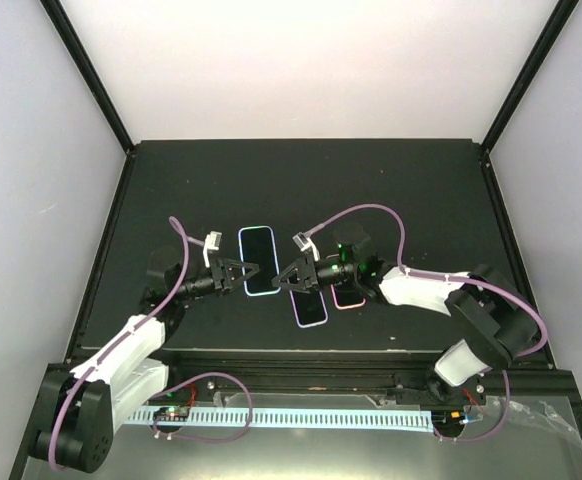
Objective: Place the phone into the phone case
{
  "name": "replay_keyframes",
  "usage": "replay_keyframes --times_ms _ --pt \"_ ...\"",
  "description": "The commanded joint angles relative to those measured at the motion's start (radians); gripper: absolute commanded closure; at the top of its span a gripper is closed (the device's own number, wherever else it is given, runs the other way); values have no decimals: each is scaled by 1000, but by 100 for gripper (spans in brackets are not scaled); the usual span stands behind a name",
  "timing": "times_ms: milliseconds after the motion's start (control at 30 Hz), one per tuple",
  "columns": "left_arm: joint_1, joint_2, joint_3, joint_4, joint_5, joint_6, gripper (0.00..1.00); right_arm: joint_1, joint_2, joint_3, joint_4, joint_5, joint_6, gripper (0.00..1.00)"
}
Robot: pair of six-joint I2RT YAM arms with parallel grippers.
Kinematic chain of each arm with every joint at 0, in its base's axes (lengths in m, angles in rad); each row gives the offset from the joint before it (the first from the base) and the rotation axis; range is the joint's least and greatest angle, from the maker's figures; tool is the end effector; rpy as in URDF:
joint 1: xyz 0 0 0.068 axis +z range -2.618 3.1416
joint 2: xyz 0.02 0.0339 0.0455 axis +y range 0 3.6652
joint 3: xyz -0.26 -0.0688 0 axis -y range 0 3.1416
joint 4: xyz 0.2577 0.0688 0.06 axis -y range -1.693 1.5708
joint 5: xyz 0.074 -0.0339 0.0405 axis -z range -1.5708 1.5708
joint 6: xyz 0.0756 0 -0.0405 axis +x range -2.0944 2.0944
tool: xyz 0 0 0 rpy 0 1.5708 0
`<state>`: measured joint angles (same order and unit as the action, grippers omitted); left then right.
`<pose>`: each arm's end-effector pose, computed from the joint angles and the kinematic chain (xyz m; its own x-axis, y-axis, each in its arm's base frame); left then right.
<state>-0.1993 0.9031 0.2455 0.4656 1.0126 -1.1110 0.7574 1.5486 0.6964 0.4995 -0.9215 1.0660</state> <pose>0.1947 -0.1047 0.1859 -0.9084 -0.3008 -0.2906 0.2411 0.1911 -0.9515 0.2067 0.2783 0.1776 -0.9604 -0.1797 -0.2130 -0.2439 0.1718 0.9545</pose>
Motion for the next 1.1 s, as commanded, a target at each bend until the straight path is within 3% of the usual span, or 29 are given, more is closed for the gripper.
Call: replay_keyframes --times_ms 0,100,300,600,767,1067 --pt "1 -15 38 37 -11 42 91 8 -15 -8 96 -19 44 85" --pt "1 -29 45 -19 -25 90 91 8 -24 -20 112 -13 70 98" --pt "0 -35 67 -98 -38 149 92 8 -44 -38 105 9 88 98" --pt "0 -66 94 -106 72 131 91 -6 -135 20 -203 135 -124 58" --pt "-7 -84 116 -169 150 170 91 -28 -175 44 -271 168 -183 32" --pt "-51 -80 118 -179 231 177 89 -62 -152 112 -254 113 -193 20"
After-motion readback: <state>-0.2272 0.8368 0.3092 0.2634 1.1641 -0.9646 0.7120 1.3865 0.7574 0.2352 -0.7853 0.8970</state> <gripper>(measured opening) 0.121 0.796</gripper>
